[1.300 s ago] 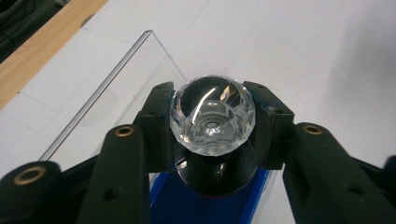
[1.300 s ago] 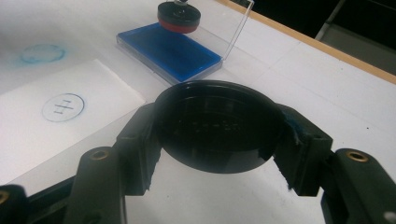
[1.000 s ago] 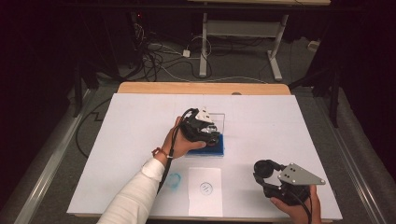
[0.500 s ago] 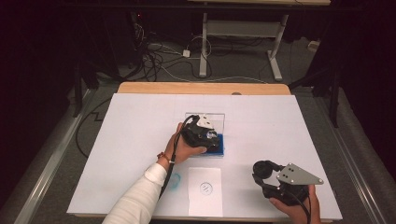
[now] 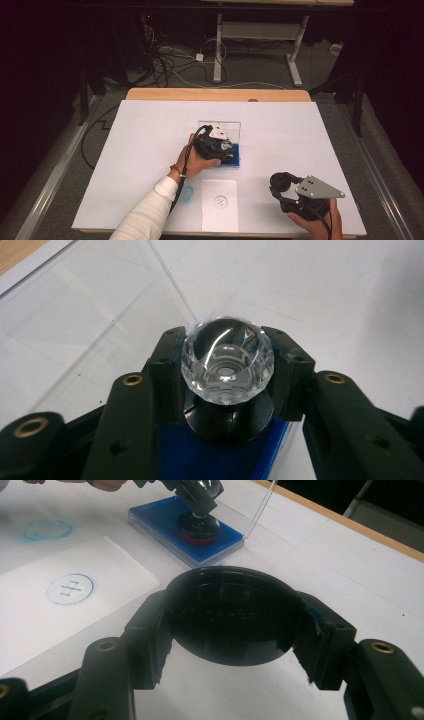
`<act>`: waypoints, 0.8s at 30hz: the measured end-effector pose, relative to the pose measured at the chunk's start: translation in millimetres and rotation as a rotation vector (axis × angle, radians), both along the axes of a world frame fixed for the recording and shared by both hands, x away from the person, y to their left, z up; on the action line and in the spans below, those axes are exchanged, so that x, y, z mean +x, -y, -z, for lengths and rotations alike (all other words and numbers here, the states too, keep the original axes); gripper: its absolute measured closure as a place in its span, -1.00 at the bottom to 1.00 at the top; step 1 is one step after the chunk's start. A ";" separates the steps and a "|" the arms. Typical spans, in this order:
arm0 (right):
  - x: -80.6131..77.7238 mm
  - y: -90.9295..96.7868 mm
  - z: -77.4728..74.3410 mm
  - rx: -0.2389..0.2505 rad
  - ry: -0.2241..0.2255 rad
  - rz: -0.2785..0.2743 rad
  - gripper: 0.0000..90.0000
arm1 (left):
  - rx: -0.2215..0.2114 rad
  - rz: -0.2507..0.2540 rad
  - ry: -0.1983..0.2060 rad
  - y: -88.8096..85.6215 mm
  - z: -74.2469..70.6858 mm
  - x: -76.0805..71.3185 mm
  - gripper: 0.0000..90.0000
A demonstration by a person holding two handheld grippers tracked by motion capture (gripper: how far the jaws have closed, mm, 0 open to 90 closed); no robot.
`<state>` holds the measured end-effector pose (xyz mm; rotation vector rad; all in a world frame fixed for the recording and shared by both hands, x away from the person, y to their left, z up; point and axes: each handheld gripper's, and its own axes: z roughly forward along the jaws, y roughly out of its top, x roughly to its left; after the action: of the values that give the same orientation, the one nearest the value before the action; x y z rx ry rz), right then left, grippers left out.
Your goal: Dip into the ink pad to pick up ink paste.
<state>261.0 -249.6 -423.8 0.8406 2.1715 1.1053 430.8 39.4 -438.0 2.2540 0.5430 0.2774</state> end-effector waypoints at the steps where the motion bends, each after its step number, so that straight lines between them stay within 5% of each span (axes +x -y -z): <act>1: -0.1 0.0 -0.1 0.000 0.000 -0.001 -0.15 | 0.000 0.000 0.000 -0.1 0.1 0.0 0.21; 7: -0.4 -0.1 -0.6 0.000 0.003 -0.002 -0.15 | 0.042 0.006 0.016 1.9 -2.2 -3.8 0.21; 24: -1.4 0.4 -1.7 -0.004 0.012 0.008 -0.15 | 0.041 -0.001 0.018 1.1 -0.9 -5.2 0.21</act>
<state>259.6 -250.0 -422.1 0.8380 2.1580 1.0993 425.7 38.3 -437.1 2.2883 0.5337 0.3110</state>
